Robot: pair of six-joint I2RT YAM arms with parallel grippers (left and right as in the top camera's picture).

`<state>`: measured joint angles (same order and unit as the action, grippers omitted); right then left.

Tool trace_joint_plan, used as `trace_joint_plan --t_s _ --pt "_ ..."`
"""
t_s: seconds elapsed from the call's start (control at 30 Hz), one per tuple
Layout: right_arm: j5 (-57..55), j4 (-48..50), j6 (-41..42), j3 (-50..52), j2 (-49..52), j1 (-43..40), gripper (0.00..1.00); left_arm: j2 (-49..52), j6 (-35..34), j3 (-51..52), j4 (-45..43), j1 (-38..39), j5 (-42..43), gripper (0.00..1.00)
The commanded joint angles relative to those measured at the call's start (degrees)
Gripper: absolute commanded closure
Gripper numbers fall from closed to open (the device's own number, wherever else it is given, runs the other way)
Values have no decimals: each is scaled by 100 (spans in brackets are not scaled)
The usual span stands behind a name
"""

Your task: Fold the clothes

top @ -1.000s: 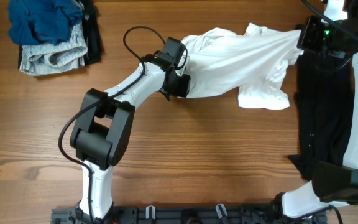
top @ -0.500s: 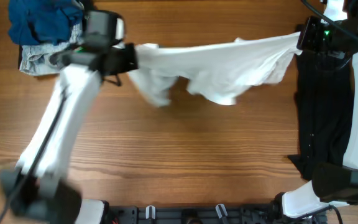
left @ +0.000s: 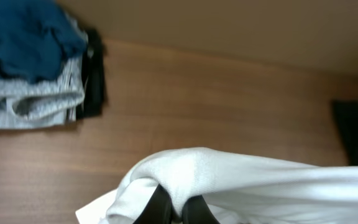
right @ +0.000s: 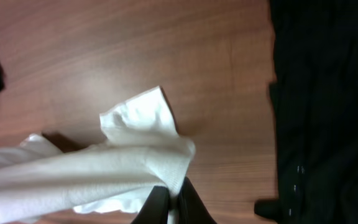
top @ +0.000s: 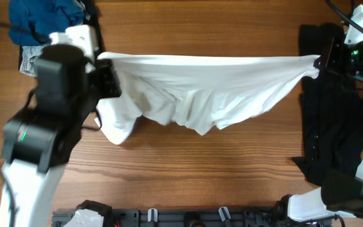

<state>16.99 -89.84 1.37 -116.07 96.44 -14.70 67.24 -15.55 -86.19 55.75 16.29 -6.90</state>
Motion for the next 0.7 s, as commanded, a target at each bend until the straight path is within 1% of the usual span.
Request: trace_joint_plan --t_s 0.0,0.07,0.13,0.2,0.23,0.3,0.33,0.37,0.4,0.43,0.47,0.5,0.57,0.63,0.67 --pt "-37 400 -127 216 592 -55 96 1086 55 4 -79 -20 -271 96" --pt "55 782 -140 216 929 -35 96 1766 136 4 -251 -13 -188 96" --pt "223 1392 -131 216 1327 9 96 2341 348 4 -531 13 57 96" --pt "302 1974 -98 216 1711 57 96 2894 358 4 -833 63 146 96" --pt "302 2492 20 216 2065 94 96 3366 358 4 -1123 118 149 96" --pt "542 3163 7 216 2450 103 96 3810 358 4 -1381 162 149 96" --pt "852 3508 9 214 2586 96 78 4028 358 4 -1491 166 146 86" --pt "997 3626 11 214 2586 87 62 4048 358 4 -1493 160 146 69" --pt "1084 3668 20 184 2555 85 44 4033 358 2 -1475 131 146 45" --pt "1165 3641 17 125 2505 87 32 3928 356 -48 -1344 68 175 19" --pt "1250 3593 9 70 2444 87 30 3836 356 -120 -1185 9 262 11" --pt "1314 3521 11 46 2323 87 26 3700 356 -258 -798 -133 522 0" --pt "1309 3292 -9 46 2079 87 23 3506 216 -297 -74 -544 955 0" --pt "1307 3064 -55 46 2013 111 22 3558 -133 -247 459 -890 1294 0" --pt "1281 2979 -76 48 2028 136 22 3585 -391 -96 632 -1064 1290 0"
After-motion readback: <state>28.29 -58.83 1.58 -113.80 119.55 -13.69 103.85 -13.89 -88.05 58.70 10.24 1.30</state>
